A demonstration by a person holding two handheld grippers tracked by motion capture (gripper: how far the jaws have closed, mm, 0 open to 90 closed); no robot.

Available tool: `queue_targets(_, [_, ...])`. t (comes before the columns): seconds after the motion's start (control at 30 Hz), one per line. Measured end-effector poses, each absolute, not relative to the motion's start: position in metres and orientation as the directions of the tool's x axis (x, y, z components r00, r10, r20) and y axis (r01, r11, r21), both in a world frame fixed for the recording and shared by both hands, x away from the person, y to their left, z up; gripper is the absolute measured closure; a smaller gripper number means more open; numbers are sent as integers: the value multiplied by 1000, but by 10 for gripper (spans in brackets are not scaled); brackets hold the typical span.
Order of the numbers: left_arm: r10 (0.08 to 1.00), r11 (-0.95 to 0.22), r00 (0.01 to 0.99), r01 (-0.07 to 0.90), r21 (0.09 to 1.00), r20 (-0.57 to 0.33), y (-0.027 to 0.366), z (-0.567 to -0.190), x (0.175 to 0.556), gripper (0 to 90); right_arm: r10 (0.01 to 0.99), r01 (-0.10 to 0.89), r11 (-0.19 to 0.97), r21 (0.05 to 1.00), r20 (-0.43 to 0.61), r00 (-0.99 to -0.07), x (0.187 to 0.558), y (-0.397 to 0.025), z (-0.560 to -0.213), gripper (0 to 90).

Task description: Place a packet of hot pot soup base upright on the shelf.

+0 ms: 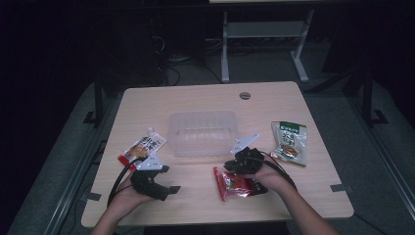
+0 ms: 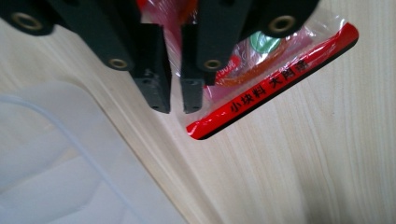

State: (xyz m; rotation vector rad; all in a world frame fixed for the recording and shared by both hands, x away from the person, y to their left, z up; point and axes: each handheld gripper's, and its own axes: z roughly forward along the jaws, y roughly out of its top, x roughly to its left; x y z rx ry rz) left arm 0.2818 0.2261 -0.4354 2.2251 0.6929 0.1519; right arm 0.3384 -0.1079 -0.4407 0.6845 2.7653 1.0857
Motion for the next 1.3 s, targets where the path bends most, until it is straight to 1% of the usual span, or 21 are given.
queue_targets(0.07, [511, -548, 852, 426, 720, -114, 222, -434, 282, 175, 462, 392, 625, 675, 85, -883, 337, -114, -437, 711])
queue_targets(0.17, [490, -553, 864, 413, 724, -118, 214, -432, 282, 260, 490, 416, 594, 689, 101, -866, 334, -125, -434, 608])
queue_targets(0.2, [490, -553, 864, 413, 724, -118, 214, -432, 282, 306, 490, 416, 594, 689, 101, -866, 334, -125, -434, 608])
queue_targets(0.23, [482, -555, 869, 402, 729, -112, 211, -431, 283, 344, 505, 427, 582, 693, 104, -857, 333, -132, -432, 569])
queue_targets(0.33, [459, -546, 877, 406, 733, -144, 199, -429, 284, 479, 524, 443, 574, 688, 107, -845, 330, -144, -431, 501])
queue_targets(0.47, [440, -539, 883, 402, 740, -160, 191, -425, 286, 680, 548, 463, 565, 683, 110, -830, 327, -161, -430, 447])
queue_targets(0.5, [438, -531, 883, 405, 744, -168, 189, -424, 286, 680, 548, 463, 565, 683, 110, -830, 327, -161, -430, 447])
queue_targets(0.53, [430, -524, 886, 401, 751, -173, 187, -422, 287, 724, 554, 465, 561, 685, 107, -826, 325, -166, -430, 437])
queue_targets(0.57, [432, -524, 884, 406, 749, -177, 182, -420, 288, 794, 571, 476, 549, 687, 108, -814, 322, -175, -430, 417])
queue_targets(0.67, [418, -541, 892, 396, 742, -171, 174, -418, 291, 874, 582, 476, 547, 689, 96, -808, 315, -187, -430, 401])
queue_targets(0.7, [414, -544, 893, 396, 740, -174, 171, -418, 292, 895, 592, 490, 537, 687, 107, -799, 313, -191, -430, 396])
queue_targets(0.9, [384, -570, 910, 367, 735, -156, 154, -416, 295, 897, 629, 514, 515, 686, 105, -770, 301, -209, -433, 370])
queue_targets(1.0, [380, -571, 911, 370, 733, -163, 147, -417, 296, 897, 643, 527, 504, 684, 110, -758, 295, -217, -435, 366])
queue_targets(1.13, [346, -601, 922, 359, 714, -172, 124, -425, 298, 897, 657, 544, 489, 682, 122, -744, 285, -225, -438, 353])
queue_targets(1.3, [331, -621, 929, 349, 702, -168, 105, -433, 305, 897, 677, 558, 485, 673, 114, -727, 287, -228, -439, 339])
